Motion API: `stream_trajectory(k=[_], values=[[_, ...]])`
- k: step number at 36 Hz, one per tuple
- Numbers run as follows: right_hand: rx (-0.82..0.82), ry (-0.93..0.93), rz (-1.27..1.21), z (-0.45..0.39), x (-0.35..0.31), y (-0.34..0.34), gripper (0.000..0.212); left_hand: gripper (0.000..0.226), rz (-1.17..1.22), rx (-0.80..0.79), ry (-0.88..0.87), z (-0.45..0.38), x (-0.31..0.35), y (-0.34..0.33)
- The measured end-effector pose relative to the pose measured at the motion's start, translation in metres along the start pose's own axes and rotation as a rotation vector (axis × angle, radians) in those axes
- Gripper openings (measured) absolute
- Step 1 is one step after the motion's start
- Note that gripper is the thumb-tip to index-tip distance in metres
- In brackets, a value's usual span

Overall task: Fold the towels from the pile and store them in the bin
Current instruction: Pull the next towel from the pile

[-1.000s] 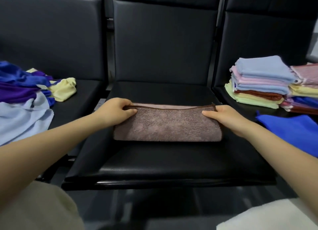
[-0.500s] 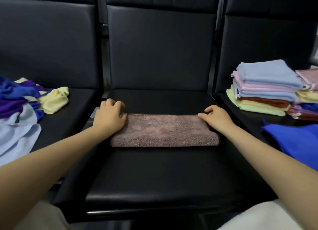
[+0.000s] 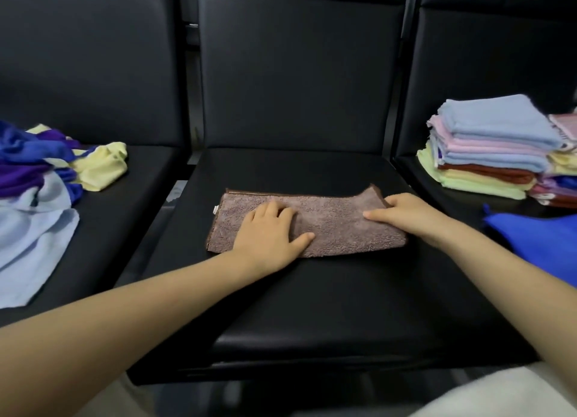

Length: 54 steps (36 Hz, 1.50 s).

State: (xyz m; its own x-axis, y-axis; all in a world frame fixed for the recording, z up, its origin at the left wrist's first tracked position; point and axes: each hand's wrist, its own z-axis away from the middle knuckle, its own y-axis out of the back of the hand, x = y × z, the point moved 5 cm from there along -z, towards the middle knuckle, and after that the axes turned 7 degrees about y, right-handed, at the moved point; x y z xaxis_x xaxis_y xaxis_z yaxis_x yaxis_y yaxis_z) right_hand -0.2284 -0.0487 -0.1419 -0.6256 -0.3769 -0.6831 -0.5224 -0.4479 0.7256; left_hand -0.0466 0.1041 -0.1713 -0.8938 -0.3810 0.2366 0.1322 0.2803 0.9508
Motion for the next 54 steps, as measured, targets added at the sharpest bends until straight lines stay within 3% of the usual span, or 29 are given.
stream_trajectory(k=[5, 10, 13, 18, 22, 25, 29, 31, 35, 39, 42, 45, 50, 54], values=[[0.105, -0.037, -0.365, 0.002, -0.006, 0.0, 0.004, 0.054, 0.163, -0.013, 0.023, -0.007, -0.005, 0.007], [0.25, -0.018, -0.608, 0.002, -0.031, 0.001, 0.004, 0.03, 0.391, 0.098, 0.164, -0.021, -0.033, 0.043], [0.297, 0.02, -0.73, 0.003, -0.054, -0.006, 0.024, 0.025, 0.497, 0.114, 0.274, -0.022, -0.057, 0.062], [0.213, 0.081, -0.78, 0.002, -0.095, -0.033, 0.015, 0.018, 0.733, 0.072, 0.513, -0.018, -0.102, 0.067], [0.14, 0.146, -0.757, 0.005, -0.122, -0.061, 0.001, 0.02, 0.808, -0.061, 0.623, -0.01, -0.117, 0.056], [0.044, 0.199, -0.684, 0.007, -0.137, -0.087, 0.01, 0.018, 0.843, -0.151, 0.657, -0.001, -0.118, 0.053], [-0.22, 0.136, -0.566, 0.017, -0.147, -0.123, 0.036, 0.023, 0.855, -0.203, 0.692, 0.008, -0.122, 0.054], [-0.272, 0.136, -0.539, 0.02, -0.149, -0.13, 0.04, 0.024, 0.851, -0.215, 0.702, 0.011, -0.125, 0.054], [-0.191, 0.201, -0.475, 0.02, -0.14, -0.121, 0.023, 0.024, 0.811, -0.215, 0.699, 0.012, -0.127, 0.053], [0.108, 0.353, 0.074, 0.012, -0.117, -0.096, 0.013, 0.026, 0.669, -0.197, 0.658, 0.009, -0.12, 0.054], [0.177, 0.321, 0.384, 0.011, -0.102, -0.088, 0.042, 0.032, 0.475, -0.231, 0.606, 0.008, -0.11, 0.056], [0.081, 0.177, 0.491, 0.01, -0.087, -0.091, 0.065, 0.035, 0.396, -0.289, 0.579, 0.008, -0.098, 0.052], [-0.02, 0.159, 0.081, 0.014, -0.079, -0.092, 0.031, 0.017, 0.625, -0.319, 0.531, 0.005, -0.062, 0.042], [0.056, 0.119, -0.388, 0.022, -0.069, -0.069, 0.027, 0.034, 0.992, -0.278, 0.541, -0.001, -0.026, 0.037]])
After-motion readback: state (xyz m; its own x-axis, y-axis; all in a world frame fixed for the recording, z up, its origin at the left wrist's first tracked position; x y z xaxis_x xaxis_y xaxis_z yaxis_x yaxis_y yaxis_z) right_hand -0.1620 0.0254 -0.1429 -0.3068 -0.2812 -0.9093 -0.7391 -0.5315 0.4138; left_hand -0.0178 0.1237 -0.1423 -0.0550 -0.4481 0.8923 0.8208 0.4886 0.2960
